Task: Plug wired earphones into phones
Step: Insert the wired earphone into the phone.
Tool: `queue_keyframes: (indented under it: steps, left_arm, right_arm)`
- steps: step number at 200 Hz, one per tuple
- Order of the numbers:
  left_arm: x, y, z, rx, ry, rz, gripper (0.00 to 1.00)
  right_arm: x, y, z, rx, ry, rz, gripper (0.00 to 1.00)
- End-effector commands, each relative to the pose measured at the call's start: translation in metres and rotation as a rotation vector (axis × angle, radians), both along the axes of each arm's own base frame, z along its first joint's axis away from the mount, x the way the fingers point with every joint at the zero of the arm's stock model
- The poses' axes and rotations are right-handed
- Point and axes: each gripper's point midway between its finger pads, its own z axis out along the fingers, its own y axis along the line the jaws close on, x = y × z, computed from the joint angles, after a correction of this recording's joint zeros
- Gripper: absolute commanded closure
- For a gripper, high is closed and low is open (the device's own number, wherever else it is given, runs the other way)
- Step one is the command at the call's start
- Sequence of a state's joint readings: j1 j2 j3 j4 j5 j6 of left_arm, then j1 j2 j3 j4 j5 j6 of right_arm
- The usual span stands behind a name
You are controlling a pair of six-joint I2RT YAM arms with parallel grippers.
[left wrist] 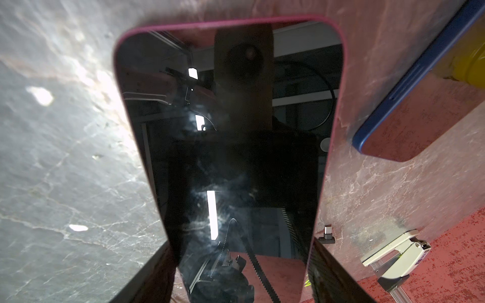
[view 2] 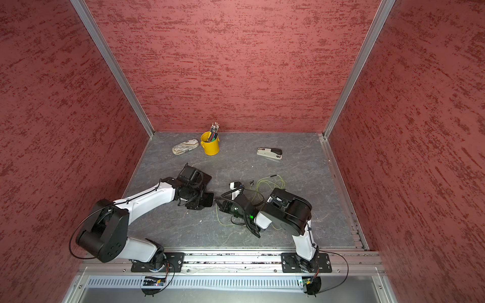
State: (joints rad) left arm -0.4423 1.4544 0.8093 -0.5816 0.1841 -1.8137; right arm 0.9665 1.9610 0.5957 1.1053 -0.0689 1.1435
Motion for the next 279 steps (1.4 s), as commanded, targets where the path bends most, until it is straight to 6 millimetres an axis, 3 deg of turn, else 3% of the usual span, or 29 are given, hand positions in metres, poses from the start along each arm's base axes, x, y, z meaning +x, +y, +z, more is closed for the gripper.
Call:
queue_keyframes:
  steps: [1, 158, 195, 239, 258, 279]
  left_arm:
    - [0.006, -0.019, 0.016, -0.099, -0.047, -0.026, 0.38]
    - [0.009, -0.031, 0.024, -0.145, -0.077, -0.111, 0.39]
    - [0.002, -0.040, 0.027, -0.164, -0.070, -0.156, 0.39]
    - [0.007, -0.061, 0.040, -0.283, -0.097, -0.159, 0.41]
    - [0.008, -0.060, 0.044, -0.282, -0.105, -0.157, 0.41]
    - [0.006, -0.053, 0.043, -0.253, -0.101, -0.139, 0.41]
  right_arm:
    - [-0.003, 0.011, 0.003, 0.013, -0.008, 0.043, 1.00]
    - [-0.006, 0.016, 0.005, 0.007, -0.027, 0.079, 1.00]
    - [-0.002, 0.021, 0.017, 0.007, -0.054, 0.080, 1.00]
    - [-0.001, 0.024, 0.031, 0.054, -0.090, 0.084, 1.00]
    - [-0.004, 0.022, 0.040, 0.089, -0.116, 0.091, 0.96]
    - [-0.004, 0.018, 0.038, 0.071, -0.109, 0.077, 0.94]
